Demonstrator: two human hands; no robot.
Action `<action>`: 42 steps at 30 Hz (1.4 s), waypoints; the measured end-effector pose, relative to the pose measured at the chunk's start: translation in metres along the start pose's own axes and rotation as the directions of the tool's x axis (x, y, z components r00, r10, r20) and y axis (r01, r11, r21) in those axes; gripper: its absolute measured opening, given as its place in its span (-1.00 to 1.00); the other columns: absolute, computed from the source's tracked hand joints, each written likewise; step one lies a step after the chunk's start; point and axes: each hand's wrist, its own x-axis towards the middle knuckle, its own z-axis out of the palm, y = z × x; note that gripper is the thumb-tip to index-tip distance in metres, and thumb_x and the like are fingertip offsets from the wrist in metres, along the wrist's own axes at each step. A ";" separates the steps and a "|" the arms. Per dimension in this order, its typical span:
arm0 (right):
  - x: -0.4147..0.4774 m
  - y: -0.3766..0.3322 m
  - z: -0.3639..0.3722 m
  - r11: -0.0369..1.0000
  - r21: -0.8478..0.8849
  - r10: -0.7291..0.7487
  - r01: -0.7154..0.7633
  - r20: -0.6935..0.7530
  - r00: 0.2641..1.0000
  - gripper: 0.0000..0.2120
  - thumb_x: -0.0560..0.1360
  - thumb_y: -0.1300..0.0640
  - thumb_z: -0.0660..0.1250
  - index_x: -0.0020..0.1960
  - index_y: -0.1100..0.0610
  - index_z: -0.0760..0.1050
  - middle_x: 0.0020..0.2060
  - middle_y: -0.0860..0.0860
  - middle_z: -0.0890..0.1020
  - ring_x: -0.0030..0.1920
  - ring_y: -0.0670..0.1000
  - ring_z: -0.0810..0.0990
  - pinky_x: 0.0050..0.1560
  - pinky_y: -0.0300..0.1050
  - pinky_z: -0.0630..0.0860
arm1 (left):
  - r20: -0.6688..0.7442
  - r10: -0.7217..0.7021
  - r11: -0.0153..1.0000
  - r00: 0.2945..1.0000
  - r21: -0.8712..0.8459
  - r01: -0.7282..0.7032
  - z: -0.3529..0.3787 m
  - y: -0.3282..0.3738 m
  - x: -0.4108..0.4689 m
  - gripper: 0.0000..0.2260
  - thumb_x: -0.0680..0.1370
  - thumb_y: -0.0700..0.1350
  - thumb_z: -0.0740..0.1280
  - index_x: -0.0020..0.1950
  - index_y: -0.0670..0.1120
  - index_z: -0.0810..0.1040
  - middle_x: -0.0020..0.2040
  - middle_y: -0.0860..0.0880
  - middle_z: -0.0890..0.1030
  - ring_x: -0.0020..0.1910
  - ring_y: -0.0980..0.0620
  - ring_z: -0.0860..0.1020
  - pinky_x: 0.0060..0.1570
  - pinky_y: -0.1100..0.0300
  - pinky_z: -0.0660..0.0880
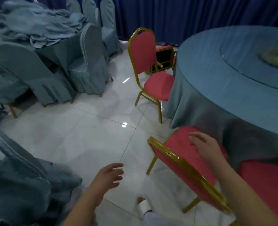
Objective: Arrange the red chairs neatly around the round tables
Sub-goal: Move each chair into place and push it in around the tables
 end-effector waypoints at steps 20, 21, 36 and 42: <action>0.243 -0.152 0.321 1.000 -0.017 -0.013 0.021 0.378 0.926 -0.89 0.56 0.09 0.37 0.04 -0.07 0.63 0.04 -0.14 0.65 0.03 -0.16 0.61 0.10 -0.18 0.53 | -0.141 0.031 0.925 0.990 -0.372 -0.081 -0.195 0.187 0.272 -0.81 0.57 -0.22 0.35 0.15 -0.08 0.65 0.02 -0.14 0.71 0.04 -0.11 0.67 0.01 0.04 0.59; 0.261 -0.165 0.332 1.000 -0.023 -0.004 0.013 0.348 0.937 -0.88 0.56 0.11 0.36 0.05 -0.06 0.63 0.05 -0.12 0.64 0.06 -0.12 0.61 0.16 -0.13 0.53 | -0.129 0.044 0.925 0.991 -0.368 -0.089 -0.208 0.205 0.293 -0.82 0.57 -0.22 0.34 0.15 -0.10 0.65 0.02 -0.15 0.71 0.04 -0.12 0.67 0.03 0.04 0.59; 0.476 -0.251 0.419 0.995 -0.031 0.092 -0.094 -0.037 0.995 -0.79 0.51 0.08 0.44 -0.02 -0.27 0.63 0.03 -0.17 0.66 0.11 -0.06 0.61 0.10 -0.06 0.55 | 0.218 0.123 0.950 0.968 -0.308 -0.051 -0.302 0.436 0.540 -0.84 0.60 -0.19 0.33 0.13 -0.12 0.66 0.04 -0.17 0.70 0.03 -0.15 0.68 -0.07 0.06 0.62; 0.621 -0.280 0.473 0.999 -0.027 0.036 -0.037 -0.016 0.999 -0.81 0.51 0.10 0.43 0.02 -0.19 0.62 0.03 -0.16 0.65 0.01 -0.18 0.62 -0.03 -0.28 0.56 | 0.162 0.179 0.962 0.970 -0.234 -0.138 -0.325 0.542 0.662 -0.85 0.61 -0.19 0.31 0.12 -0.09 0.65 -0.03 -0.11 0.72 0.01 -0.13 0.68 -0.04 0.06 0.62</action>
